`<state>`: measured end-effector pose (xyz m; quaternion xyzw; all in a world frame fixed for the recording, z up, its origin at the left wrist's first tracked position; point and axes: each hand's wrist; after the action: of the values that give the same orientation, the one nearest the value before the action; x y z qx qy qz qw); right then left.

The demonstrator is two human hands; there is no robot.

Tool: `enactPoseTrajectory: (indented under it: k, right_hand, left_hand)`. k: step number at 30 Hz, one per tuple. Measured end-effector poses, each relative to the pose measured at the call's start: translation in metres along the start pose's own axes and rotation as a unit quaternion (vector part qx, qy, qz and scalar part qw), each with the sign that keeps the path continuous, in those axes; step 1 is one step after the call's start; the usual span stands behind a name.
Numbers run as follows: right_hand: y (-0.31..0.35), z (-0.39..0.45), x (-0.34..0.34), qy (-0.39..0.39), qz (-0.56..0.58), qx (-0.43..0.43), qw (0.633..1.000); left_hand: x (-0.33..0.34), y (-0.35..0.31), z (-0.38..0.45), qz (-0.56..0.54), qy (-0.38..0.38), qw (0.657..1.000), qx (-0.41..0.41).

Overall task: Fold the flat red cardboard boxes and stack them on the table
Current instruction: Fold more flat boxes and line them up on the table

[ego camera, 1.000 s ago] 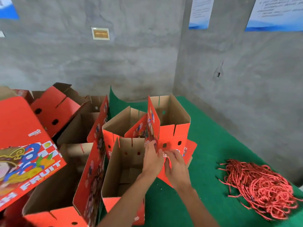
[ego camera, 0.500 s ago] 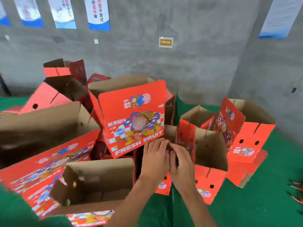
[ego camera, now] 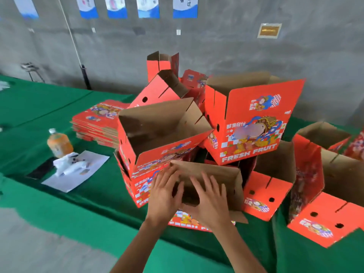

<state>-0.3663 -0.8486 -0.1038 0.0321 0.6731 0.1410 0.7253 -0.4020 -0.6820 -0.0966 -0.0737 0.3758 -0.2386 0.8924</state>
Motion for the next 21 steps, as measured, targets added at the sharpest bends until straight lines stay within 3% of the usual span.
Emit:
enactPoseTrajectory:
  k: [4, 6, 8, 13, 21]
  right_hand:
    - [0.008, -0.017, 0.014, 0.022, 0.010, -0.016, 1.000]
    - [0.009, -0.019, 0.018, 0.044, 0.020, -0.025, 0.999]
    - [0.008, -0.016, 0.022, 0.065, -0.021, -0.052, 0.996]
    - [0.017, -0.003, 0.033, 0.098, -0.067, -0.067, 0.991]
    - [0.032, 0.001, 0.070, 0.073, -0.099, -0.053, 0.991]
  left_hand:
    - [0.005, 0.028, -0.049, -0.048, -0.108, 0.969, -0.217]
    - [0.009, 0.051, -0.054, -0.042, -0.110, 0.942, -0.315]
    - [0.011, 0.075, -0.054, -0.047, -0.086, 0.926, -0.363]
    - [0.025, 0.120, -0.055, -0.058, -0.038, 0.941, -0.330]
    - [0.054, 0.144, -0.054, -0.078, -0.043, 0.936, -0.342]
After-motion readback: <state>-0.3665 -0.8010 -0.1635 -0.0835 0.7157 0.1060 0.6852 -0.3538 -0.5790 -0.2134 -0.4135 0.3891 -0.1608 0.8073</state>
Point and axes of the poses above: each hand's wrist, its own z-axis towards the middle knuckle, its own x-axis out of the palm, y = z × x, and after that the axes turned 15 degrees about x, right-handed
